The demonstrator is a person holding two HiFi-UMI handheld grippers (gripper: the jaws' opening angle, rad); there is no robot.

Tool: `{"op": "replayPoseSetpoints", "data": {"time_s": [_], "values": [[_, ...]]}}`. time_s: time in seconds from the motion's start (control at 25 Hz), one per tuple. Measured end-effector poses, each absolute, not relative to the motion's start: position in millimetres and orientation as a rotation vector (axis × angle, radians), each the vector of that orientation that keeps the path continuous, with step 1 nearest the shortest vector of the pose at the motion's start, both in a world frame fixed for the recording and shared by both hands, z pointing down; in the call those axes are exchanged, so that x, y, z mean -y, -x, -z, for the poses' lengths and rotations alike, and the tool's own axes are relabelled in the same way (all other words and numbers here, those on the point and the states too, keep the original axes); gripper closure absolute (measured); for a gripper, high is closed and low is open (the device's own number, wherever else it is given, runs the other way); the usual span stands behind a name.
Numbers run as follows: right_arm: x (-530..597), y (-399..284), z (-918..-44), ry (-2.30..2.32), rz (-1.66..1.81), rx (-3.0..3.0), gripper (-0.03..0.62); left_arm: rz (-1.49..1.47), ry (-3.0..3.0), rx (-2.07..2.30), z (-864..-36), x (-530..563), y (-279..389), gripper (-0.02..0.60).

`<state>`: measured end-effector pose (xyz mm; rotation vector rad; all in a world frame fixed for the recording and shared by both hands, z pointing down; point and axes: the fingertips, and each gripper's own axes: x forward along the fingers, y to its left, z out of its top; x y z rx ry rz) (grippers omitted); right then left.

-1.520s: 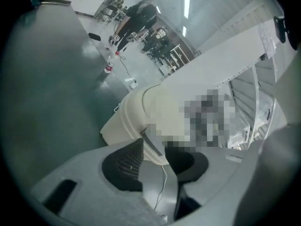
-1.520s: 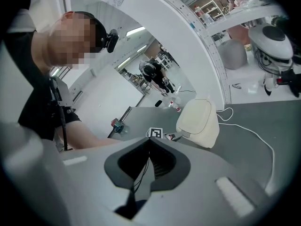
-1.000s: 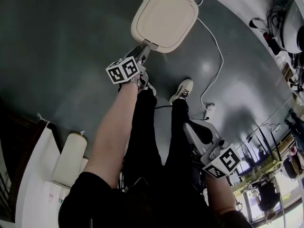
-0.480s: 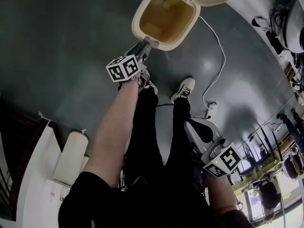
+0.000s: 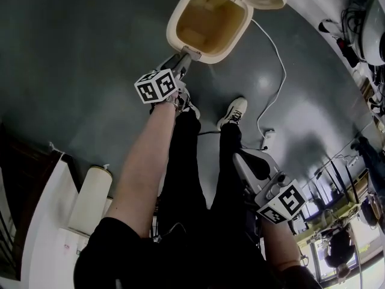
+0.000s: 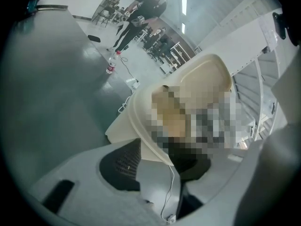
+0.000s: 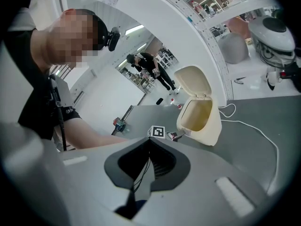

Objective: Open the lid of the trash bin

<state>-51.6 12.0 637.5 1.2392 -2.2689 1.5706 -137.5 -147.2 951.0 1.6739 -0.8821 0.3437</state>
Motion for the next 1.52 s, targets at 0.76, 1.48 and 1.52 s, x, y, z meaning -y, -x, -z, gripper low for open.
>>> {"op": "replayPoseSetpoints", "data": {"time_s": [0.76, 1.48, 1.52], "values": [[-13, 36, -564, -1.195, -1.398, 2.456, 0.585, -0.311, -1.883, 0.952, -811, 132, 155, 0.58], [-29, -27, -347, -1.257, -0.972, 2.767, 0.585, -0.063, -2.398, 0.74, -406, 51, 84, 0.581], [-31, -28, -336, -1.261, -0.958, 2.783, 0.586, -0.048, -2.419, 0.723, -387, 45, 81, 0.581]]}}
